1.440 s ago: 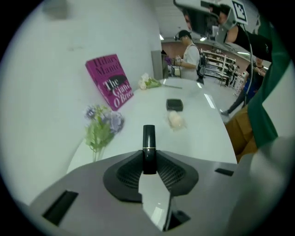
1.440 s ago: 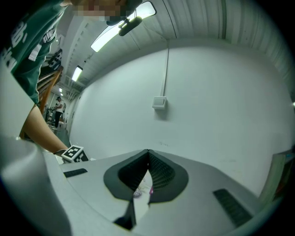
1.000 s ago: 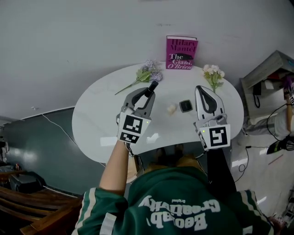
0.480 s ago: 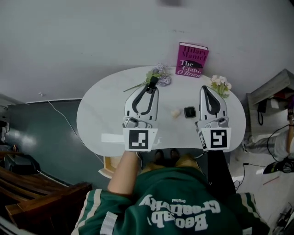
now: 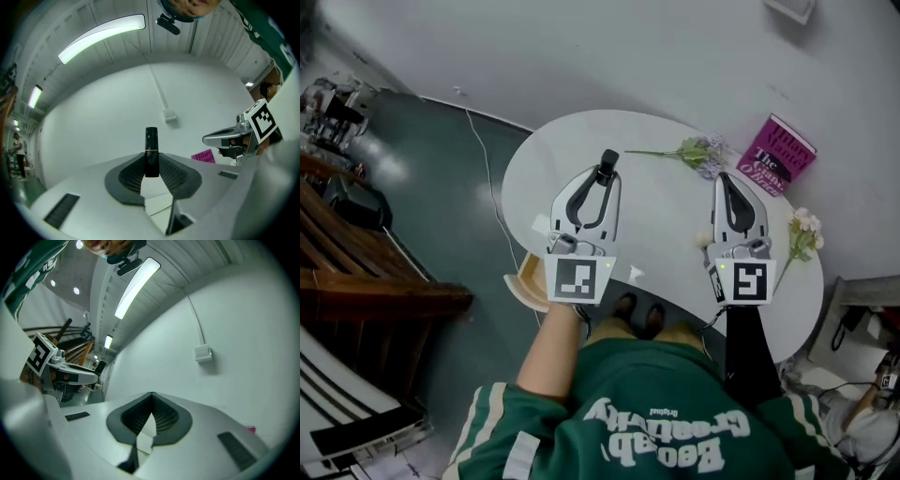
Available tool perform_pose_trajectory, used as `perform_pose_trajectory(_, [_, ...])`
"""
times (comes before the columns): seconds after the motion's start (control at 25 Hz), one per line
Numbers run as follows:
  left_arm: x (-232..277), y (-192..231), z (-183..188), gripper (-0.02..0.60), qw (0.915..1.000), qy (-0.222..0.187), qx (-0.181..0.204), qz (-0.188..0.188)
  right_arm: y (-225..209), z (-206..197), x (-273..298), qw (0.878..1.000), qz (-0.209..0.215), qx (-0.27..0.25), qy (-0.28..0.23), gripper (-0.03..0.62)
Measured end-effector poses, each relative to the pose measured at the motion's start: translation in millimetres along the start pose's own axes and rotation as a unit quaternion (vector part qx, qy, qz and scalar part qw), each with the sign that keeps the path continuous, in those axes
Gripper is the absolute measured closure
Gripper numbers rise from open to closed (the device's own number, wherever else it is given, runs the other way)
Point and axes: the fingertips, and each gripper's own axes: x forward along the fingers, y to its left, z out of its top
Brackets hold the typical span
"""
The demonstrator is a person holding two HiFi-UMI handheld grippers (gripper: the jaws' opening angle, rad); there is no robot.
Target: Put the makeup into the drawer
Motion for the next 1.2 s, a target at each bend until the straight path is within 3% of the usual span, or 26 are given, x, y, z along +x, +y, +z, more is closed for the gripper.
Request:
perform_pose_trajectory(0.2, [-58.3, 47.7, 0.1, 0.477, 0.9944, 0.028, 0.040, 0.094, 68.4, 2.6, 32.4, 0.995, 0.099, 0.026, -0.020, 0.597])
perform_pose_trajectory(0.4, [-116.4, 89.6, 4.3, 0.477, 0.9835, 0.047, 0.050, 0.167, 145.1, 14.6, 52.3, 0.982, 0.178, 0.044, -0.036, 0.597])
perform_pose_trajectory(0.56, [-154.8, 119.2, 12.4, 0.477, 0.9755, 0.056, 0.058, 0.205, 201.9, 28.3, 58.9, 0.973, 0.219, 0.046, -0.048, 0.597])
perform_pose_trajectory(0.68, [-167.9, 132.4, 4.7, 0.477, 0.9731, 0.073, 0.080, 0.204, 234.7, 34.5, 62.5, 0.968, 0.244, 0.044, -0.050, 0.597])
perform_pose_trajectory(0.8, [-187.1, 141.3, -44.9, 0.477, 0.9700, 0.120, 0.059, 0.203, 249.2, 41.2, 64.3, 0.966, 0.249, 0.048, -0.053, 0.597])
perform_pose_trajectory(0.88, [-205.6, 144.9, -94.9, 0.477, 0.9632, 0.171, 0.031, 0.205, 254.5, 32.3, 64.4, 0.966, 0.252, 0.038, -0.038, 0.597])
perform_pose_trajectory(1.08, [-252.5, 140.5, -216.7, 0.477, 0.9362, 0.290, -0.035, 0.196, 255.0, 15.3, 68.8, 0.970, 0.240, 0.031, -0.012, 0.597])
perform_pose_trajectory(1.2, [-273.3, 126.6, -282.8, 0.477, 0.9180, 0.357, -0.054, 0.163, 252.9, 6.7, 73.4, 0.973, 0.230, 0.032, -0.002, 0.597])
